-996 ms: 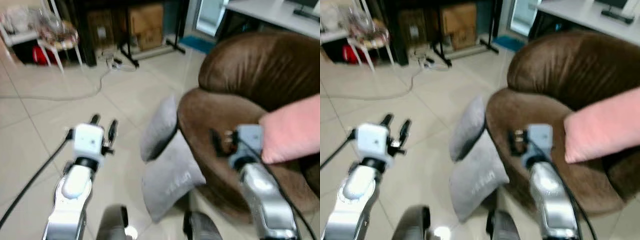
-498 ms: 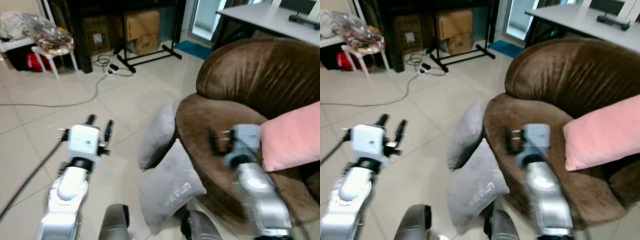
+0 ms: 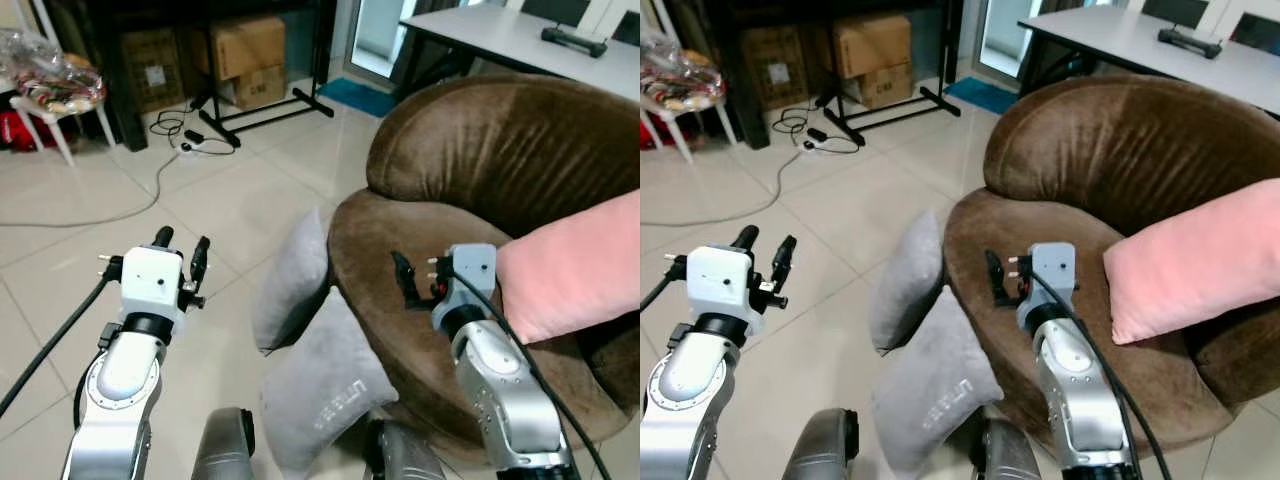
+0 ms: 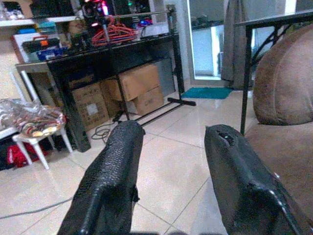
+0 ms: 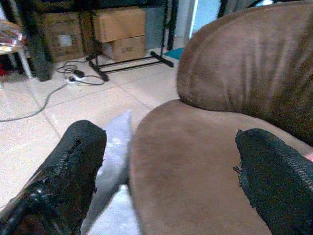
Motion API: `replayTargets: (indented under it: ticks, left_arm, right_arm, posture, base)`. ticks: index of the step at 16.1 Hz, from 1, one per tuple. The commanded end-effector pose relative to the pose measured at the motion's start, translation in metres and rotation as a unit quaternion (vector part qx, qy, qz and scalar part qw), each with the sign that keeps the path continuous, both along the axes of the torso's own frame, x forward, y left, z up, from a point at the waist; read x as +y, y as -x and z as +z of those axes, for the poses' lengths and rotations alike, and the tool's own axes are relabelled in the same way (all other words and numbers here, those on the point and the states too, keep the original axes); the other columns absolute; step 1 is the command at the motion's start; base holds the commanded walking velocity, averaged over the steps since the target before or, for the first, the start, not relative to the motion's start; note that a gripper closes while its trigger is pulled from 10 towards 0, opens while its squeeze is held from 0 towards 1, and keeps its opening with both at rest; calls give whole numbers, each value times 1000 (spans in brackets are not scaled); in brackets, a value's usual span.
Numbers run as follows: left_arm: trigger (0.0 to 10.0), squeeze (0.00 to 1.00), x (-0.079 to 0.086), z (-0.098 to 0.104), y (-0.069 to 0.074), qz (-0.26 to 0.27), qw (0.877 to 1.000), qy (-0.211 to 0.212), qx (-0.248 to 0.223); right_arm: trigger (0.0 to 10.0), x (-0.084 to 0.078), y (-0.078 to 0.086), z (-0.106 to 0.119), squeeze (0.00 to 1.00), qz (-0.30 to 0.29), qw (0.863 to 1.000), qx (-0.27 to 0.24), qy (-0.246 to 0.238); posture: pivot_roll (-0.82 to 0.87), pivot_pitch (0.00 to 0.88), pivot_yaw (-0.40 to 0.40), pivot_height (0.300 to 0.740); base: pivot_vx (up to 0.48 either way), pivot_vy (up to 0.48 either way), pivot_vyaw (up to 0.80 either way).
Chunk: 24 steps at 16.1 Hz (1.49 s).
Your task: Move the pillow to the sofa from floor
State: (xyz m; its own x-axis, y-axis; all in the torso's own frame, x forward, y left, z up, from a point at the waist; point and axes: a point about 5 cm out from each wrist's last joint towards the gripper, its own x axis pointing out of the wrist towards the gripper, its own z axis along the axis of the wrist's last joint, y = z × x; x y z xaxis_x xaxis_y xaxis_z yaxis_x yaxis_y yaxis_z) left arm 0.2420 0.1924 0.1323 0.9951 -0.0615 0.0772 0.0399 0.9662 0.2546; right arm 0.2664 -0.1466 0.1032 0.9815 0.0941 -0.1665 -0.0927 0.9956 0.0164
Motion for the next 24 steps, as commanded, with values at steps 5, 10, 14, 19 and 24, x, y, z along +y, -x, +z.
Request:
replayTargets:
  ticks: [5, 10, 14, 19, 24]
  left_arm:
    - [10000, 0, -8, -3, -2, -8, 1000, -3, 8]
    - [10000, 0, -8, -3, -4, -5, 1000, -8, 7]
    - [10000, 0, -7, -4, -3, 0, 1000, -9, 5]
    - [10000, 0, -7, -5, 0, 2, 1000, -5, 4]
    - [10000, 0, -9, -5, 1, -10, 1000, 2, 1]
  right_arm:
    - [10000, -9, 1, 0, 0, -15, 1000, -3, 1]
    - [10000, -8, 0, 0, 0, -14, 1000, -4, 0]
    - [10000, -7, -1, -1, 0, -7, 1000, -2, 7]
    - [10000, -5, -3, -3, 0, 2, 1000, 4, 18]
    - [10000, -8, -4, -5, 0, 0, 1000, 7, 25]
  posture:
    - [57, 0, -64, 575]
    - [57, 0, -65, 525]
    - [60, 0, -72, 485]
    - [66, 0, -87, 485]
    - [62, 0, -85, 485]
  base:
    - [106, 0, 0]
    - [0, 0, 0]
    - [0, 0, 0]
    - [0, 0, 0]
    - [182, 0, 0]
